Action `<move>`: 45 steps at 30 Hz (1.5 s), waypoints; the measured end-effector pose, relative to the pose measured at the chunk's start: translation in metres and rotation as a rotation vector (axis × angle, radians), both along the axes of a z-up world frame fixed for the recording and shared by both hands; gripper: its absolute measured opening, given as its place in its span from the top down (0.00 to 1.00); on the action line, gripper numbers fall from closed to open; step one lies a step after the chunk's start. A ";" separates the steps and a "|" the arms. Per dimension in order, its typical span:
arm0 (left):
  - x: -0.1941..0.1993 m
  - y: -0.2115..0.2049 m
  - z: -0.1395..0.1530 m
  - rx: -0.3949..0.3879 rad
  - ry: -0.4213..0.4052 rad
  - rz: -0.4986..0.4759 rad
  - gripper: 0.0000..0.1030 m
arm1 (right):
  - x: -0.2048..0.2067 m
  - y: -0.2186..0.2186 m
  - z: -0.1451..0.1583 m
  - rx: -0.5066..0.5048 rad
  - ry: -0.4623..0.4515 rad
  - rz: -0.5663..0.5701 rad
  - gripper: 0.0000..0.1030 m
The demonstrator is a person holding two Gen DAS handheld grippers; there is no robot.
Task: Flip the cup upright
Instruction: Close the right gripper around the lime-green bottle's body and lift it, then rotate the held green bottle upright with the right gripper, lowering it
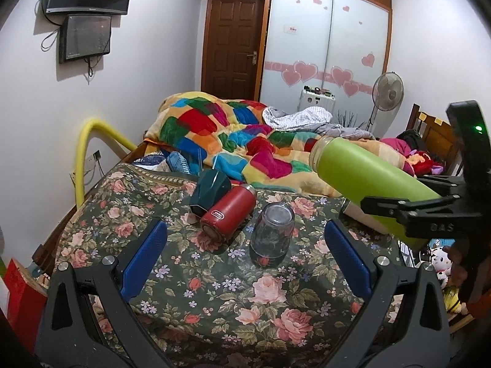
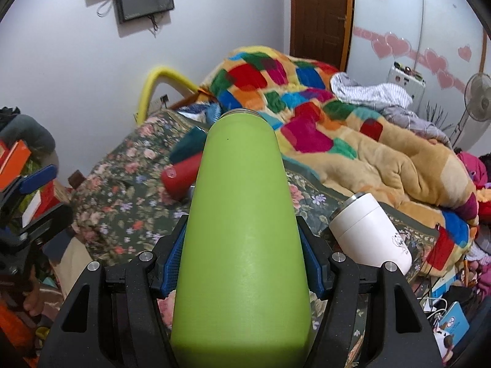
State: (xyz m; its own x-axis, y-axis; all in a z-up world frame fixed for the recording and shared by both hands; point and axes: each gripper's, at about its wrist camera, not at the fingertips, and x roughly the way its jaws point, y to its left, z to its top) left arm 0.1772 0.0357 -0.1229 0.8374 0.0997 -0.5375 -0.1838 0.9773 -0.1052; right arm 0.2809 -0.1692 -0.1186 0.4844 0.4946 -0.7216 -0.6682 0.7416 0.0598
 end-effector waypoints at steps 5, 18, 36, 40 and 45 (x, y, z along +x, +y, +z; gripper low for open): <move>-0.011 0.000 0.006 0.008 -0.007 0.006 0.00 | -0.018 -0.002 0.002 0.031 -0.004 0.032 0.40; -0.017 -0.002 -0.004 0.025 0.034 0.004 0.00 | -0.036 0.030 -0.067 -0.017 0.136 0.162 0.40; 0.008 -0.001 -0.036 0.005 0.115 -0.016 0.00 | -0.028 0.044 -0.133 -0.133 0.193 0.191 0.40; 0.012 -0.005 -0.042 0.001 0.136 -0.021 0.00 | -0.026 0.043 -0.138 -0.155 0.199 0.181 0.40; 0.014 -0.010 -0.047 0.004 0.152 -0.029 0.00 | -0.024 0.043 -0.153 -0.190 0.252 0.174 0.40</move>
State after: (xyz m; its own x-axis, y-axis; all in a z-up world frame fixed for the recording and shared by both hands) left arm 0.1909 0.0260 -0.1698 0.7486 0.0791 -0.6583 -0.1694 0.9827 -0.0746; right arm 0.2564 -0.1263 -0.2720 0.1998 0.3991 -0.8948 -0.7670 0.6321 0.1107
